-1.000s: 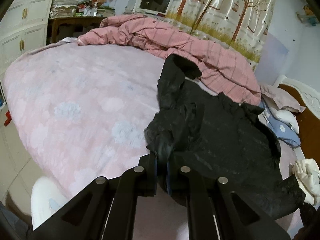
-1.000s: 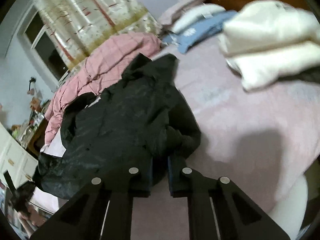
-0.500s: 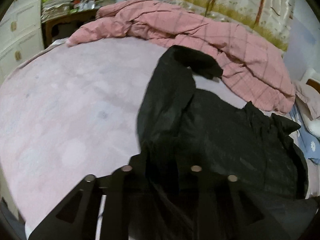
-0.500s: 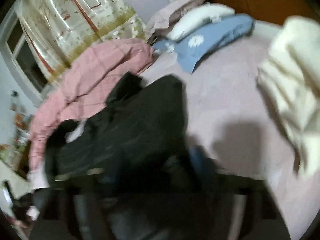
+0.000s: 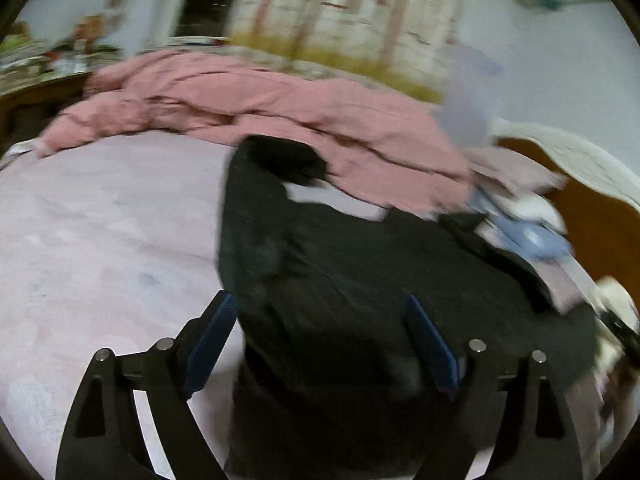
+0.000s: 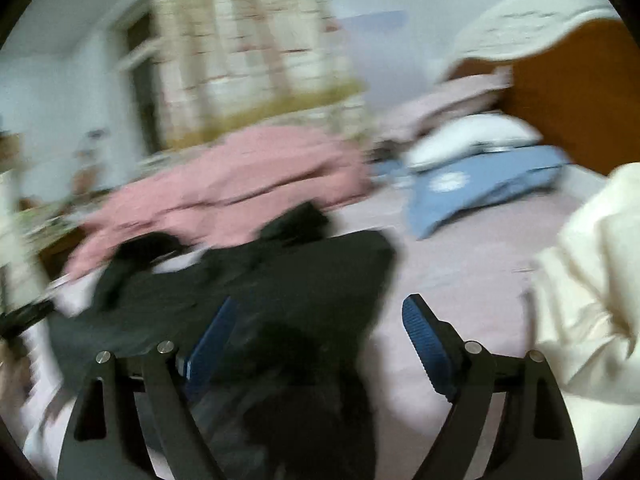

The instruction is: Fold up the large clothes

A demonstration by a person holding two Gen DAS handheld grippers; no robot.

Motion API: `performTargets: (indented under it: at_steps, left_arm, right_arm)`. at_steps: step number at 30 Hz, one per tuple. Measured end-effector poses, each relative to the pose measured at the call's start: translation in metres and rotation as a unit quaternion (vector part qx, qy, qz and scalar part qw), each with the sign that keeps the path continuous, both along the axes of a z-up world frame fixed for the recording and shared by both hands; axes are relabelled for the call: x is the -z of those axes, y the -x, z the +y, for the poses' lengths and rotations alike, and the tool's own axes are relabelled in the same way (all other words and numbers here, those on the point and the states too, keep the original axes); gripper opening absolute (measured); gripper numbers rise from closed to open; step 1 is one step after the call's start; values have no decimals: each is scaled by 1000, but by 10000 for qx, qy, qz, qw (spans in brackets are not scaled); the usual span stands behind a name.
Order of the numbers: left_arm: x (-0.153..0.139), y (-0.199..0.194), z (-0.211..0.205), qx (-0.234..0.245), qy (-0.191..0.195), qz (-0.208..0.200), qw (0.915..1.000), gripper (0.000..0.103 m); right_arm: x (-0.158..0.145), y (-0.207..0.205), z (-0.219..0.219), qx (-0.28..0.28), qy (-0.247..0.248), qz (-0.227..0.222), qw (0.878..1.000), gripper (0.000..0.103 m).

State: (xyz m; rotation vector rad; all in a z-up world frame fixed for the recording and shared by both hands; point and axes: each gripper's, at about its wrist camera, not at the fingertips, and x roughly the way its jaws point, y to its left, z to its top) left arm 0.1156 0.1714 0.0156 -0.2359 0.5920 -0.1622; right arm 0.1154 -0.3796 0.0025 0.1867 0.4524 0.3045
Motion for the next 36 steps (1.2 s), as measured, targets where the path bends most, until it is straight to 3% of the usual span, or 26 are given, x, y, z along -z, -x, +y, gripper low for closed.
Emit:
performTargets:
  at_steps: [3, 5, 9, 13, 18, 22, 23, 24, 26, 28, 30, 32, 36]
  left_arm:
    - [9, 20, -5, 451, -545, -78, 9975, 88]
    - [16, 23, -10, 459, -830, 30, 9955, 89]
    - [23, 24, -17, 729, -516, 333, 9954, 89]
    - [22, 62, -20, 518, -485, 240, 9972, 89]
    - [20, 114, -28, 466, -843, 155, 9952, 89]
    - [11, 134, -32, 304, -1022, 94, 9943, 89]
    - [7, 139, -30, 206, -1039, 4, 9944, 89]
    - [2, 142, -28, 86, -1046, -121, 9944, 89]
    - [-11, 143, -24, -131, -1059, -456, 9932, 89]
    - [-25, 127, -26, -163, -1107, -619, 9918, 89]
    - [-34, 93, -35, -234, -1200, -427, 9916, 89]
    - [-31, 48, -46, -507, -1304, 167, 9900, 85]
    - [-8, -25, -54, -515, -907, 1397, 9847, 79]
  right_arm:
    - [13, 14, 1, -520, 503, 189, 9972, 86]
    - [20, 15, 4, -659, 777, 368, 9941, 86]
    - [22, 11, 12, -1006, 724, 490, 9911, 86]
    - [13, 29, 18, -1069, 493, 496, 9918, 86]
    - [2, 88, 30, -1436, 350, 138, 9889, 86]
    - [-2, 113, 39, -1031, 641, 197, 9924, 86]
    - [-2, 120, 39, -766, 701, 178, 9944, 82]
    - [-5, 126, 38, -589, 714, 115, 9956, 71]
    - [-14, 136, 34, -65, 716, -208, 9972, 68]
    - [-28, 130, 33, 120, 612, -460, 9970, 64]
    - [-43, 105, 42, 80, 484, -245, 9985, 58]
    - [-49, 65, 58, 108, 533, 369, 9978, 49]
    - [-32, -16, 88, 172, 326, 1667, 9853, 47]
